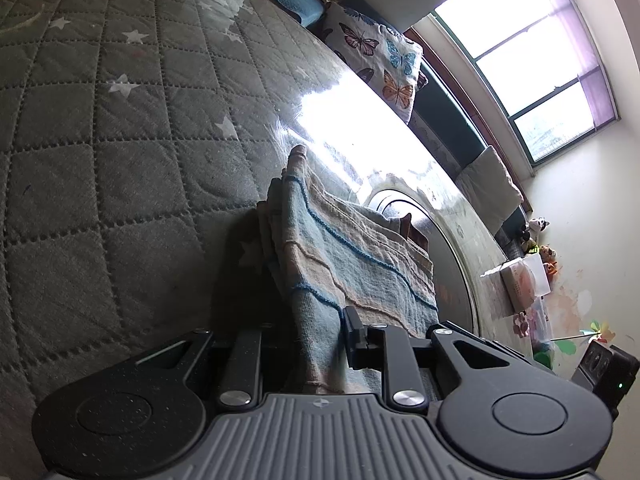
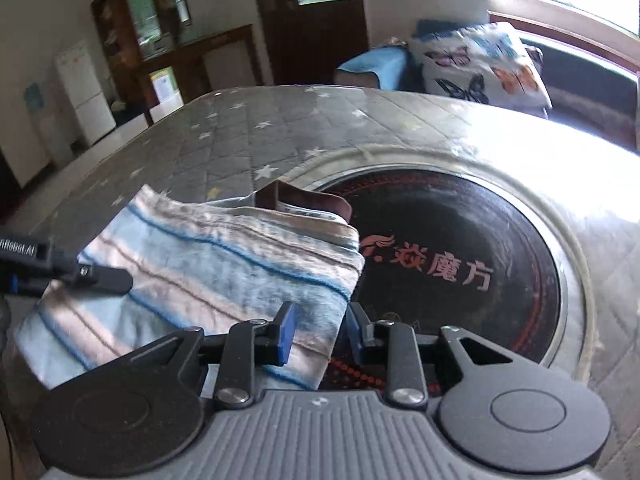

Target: Fold clothes

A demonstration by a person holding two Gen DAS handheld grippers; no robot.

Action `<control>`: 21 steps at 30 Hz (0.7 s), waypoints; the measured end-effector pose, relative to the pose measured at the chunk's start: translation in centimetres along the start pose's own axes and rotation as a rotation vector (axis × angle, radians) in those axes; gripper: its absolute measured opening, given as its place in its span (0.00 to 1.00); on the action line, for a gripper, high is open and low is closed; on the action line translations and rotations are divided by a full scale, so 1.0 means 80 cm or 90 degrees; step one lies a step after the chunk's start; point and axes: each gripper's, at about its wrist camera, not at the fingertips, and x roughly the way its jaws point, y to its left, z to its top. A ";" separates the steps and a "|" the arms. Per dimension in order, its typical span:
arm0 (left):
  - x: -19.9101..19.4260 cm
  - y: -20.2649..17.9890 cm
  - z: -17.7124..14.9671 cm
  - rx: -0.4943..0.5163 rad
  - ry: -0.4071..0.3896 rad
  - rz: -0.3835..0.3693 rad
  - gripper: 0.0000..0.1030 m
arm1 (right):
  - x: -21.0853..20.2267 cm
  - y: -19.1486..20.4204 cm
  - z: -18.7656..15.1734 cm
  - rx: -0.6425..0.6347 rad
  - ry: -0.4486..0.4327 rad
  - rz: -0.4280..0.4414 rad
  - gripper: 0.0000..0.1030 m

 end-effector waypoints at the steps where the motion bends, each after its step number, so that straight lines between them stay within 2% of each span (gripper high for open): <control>1: 0.000 -0.001 0.000 0.001 0.000 0.001 0.23 | 0.001 -0.002 0.000 0.009 -0.001 0.003 0.27; 6: 0.002 -0.004 -0.001 0.006 -0.001 0.007 0.23 | 0.002 -0.007 -0.001 0.039 -0.005 0.014 0.26; 13: 0.001 -0.018 -0.003 0.026 -0.006 0.026 0.23 | -0.011 -0.009 -0.004 0.068 -0.023 0.035 0.10; 21: 0.002 -0.066 -0.009 0.072 -0.001 0.027 0.19 | -0.048 -0.016 -0.008 0.078 -0.058 0.037 0.08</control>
